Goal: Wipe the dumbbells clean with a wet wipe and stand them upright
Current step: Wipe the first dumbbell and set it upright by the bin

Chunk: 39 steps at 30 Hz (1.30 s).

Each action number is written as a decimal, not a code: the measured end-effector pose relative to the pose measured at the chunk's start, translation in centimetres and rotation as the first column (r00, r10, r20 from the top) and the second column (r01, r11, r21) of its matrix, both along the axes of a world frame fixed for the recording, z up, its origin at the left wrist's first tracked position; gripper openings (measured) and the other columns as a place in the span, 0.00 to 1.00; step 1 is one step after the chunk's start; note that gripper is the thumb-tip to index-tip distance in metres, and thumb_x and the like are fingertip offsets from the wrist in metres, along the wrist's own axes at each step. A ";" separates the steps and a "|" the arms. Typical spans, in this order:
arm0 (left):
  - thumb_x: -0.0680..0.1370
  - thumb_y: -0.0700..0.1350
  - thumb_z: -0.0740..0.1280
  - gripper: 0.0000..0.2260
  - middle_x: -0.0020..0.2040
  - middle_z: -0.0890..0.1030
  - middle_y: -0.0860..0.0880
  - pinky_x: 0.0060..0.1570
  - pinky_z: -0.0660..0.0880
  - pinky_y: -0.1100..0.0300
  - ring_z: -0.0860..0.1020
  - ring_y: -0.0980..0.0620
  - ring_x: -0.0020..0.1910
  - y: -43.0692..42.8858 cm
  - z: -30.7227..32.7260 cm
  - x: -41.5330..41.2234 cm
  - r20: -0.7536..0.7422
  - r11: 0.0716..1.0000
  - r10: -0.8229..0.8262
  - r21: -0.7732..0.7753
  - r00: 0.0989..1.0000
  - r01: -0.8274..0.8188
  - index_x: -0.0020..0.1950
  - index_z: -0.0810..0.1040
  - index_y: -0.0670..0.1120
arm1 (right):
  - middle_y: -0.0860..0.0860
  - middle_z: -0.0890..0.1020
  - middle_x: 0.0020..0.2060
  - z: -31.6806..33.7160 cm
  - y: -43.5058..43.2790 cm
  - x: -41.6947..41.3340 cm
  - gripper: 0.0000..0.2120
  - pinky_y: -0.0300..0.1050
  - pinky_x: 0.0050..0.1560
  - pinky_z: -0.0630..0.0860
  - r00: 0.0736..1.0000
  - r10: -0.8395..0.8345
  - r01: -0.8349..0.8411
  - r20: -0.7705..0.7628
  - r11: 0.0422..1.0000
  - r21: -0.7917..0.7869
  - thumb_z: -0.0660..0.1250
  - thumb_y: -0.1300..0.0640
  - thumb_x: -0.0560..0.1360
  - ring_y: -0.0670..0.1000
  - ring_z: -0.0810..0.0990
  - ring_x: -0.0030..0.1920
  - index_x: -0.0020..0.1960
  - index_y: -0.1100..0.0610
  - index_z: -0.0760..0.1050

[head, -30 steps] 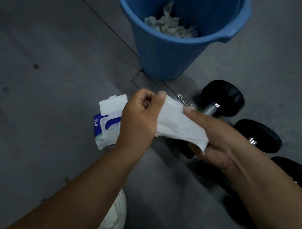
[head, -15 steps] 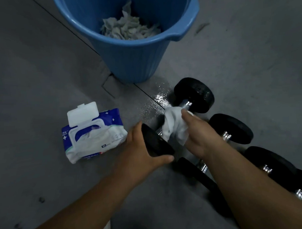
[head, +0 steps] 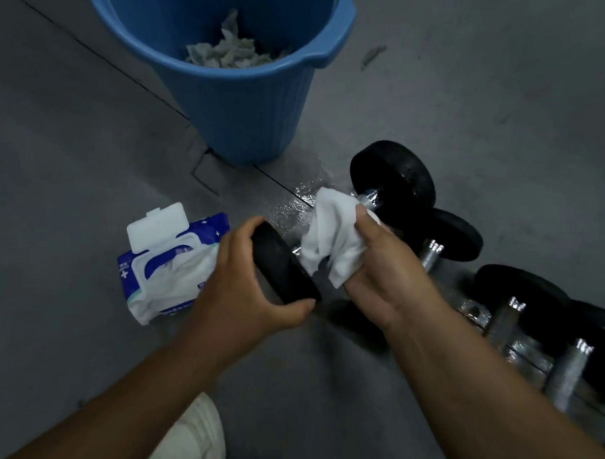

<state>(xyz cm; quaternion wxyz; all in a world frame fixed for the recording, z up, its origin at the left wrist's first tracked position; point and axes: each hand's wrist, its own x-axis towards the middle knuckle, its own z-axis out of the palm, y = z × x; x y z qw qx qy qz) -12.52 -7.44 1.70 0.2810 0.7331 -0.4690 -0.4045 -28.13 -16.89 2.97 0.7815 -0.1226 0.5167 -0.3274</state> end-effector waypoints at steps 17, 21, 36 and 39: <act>0.58 0.59 0.80 0.47 0.66 0.62 0.69 0.57 0.68 0.75 0.68 0.69 0.62 5.9 18.7 -10.2 0.192 0.663 -0.656 -0.316 0.730 0.679 0.69 0.56 0.68 | 0.64 0.78 0.62 19.4 18.5 -14.0 0.24 0.58 0.64 0.72 0.891 -0.447 0.443 0.082 0.815 -0.372 0.61 0.49 0.75 0.61 0.77 0.63 0.66 0.61 0.72; 0.58 0.62 0.79 0.46 0.66 0.66 0.63 0.62 0.74 0.56 0.72 0.60 0.62 8.9 23.8 -13.5 0.213 0.572 -0.764 -0.213 0.609 0.792 0.69 0.56 0.69 | 0.63 0.79 0.60 21.5 24.2 -16.6 0.26 0.65 0.62 0.72 0.810 -0.572 0.583 0.131 0.759 -0.291 0.64 0.46 0.75 0.63 0.79 0.61 0.68 0.59 0.71; 0.62 0.54 0.79 0.49 0.71 0.62 0.54 0.57 0.73 0.57 0.73 0.49 0.61 13.2 7.6 -22.7 0.251 0.284 -0.941 0.223 0.226 0.933 0.75 0.55 0.53 | 0.60 0.81 0.43 3.0 31.3 -21.1 0.23 0.49 0.47 0.77 0.533 -0.838 0.818 -0.116 0.476 0.324 0.61 0.48 0.80 0.55 0.80 0.42 0.65 0.66 0.72; 0.62 0.54 0.79 0.48 0.71 0.62 0.54 0.54 0.73 0.57 0.74 0.49 0.59 13.8 4.1 -22.4 0.216 0.298 -0.945 0.261 0.245 0.918 0.75 0.55 0.53 | 0.64 0.80 0.47 -0.2 31.9 -20.9 0.28 0.58 0.65 0.72 0.534 -0.831 0.815 -0.159 0.454 0.360 0.63 0.47 0.79 0.58 0.80 0.46 0.67 0.69 0.70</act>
